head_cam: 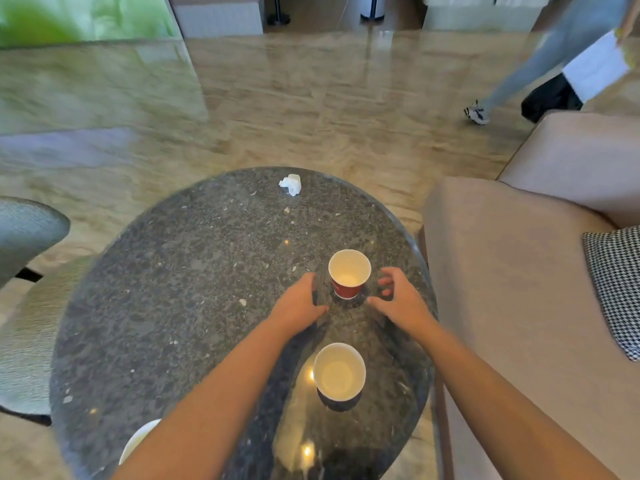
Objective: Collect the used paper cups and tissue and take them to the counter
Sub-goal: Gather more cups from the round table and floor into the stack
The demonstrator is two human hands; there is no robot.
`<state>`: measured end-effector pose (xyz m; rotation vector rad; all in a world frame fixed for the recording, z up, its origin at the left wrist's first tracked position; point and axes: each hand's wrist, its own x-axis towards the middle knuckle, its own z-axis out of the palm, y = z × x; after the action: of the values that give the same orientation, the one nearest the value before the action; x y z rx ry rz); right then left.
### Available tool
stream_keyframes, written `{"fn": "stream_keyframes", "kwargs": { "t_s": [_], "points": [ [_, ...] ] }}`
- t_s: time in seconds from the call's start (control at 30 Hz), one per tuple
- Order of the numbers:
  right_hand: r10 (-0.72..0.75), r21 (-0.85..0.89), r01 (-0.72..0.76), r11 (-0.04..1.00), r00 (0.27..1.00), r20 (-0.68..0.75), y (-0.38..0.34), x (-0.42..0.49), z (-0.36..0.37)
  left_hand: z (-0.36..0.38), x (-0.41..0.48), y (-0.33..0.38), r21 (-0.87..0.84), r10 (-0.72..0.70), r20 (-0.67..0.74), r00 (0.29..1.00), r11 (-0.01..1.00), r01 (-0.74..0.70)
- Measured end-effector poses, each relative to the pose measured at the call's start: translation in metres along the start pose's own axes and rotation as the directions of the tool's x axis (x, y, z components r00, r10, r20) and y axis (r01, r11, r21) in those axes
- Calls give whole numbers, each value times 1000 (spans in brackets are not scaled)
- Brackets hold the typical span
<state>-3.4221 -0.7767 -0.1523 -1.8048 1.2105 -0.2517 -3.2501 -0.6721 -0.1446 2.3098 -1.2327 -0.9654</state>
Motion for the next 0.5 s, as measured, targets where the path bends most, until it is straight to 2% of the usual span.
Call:
{"fn": "stream_keyframes", "kwargs": {
  "t_s": [0.13, 0.33, 0.5],
  "points": [
    [-2, 11, 2, 1000, 999, 33, -7, 18, 6, -4, 16, 5, -46, 32, 19, 999, 998, -31],
    [-49, 36, 46, 998, 996, 76, -10, 34, 17, -5, 36, 15, -199, 193, -5, 981, 961, -190],
    [-76, 118, 64, 991, 992, 96, -13, 36, 16, -3, 47, 13, -304, 168, -26, 986, 938, -167]
  ]
}}
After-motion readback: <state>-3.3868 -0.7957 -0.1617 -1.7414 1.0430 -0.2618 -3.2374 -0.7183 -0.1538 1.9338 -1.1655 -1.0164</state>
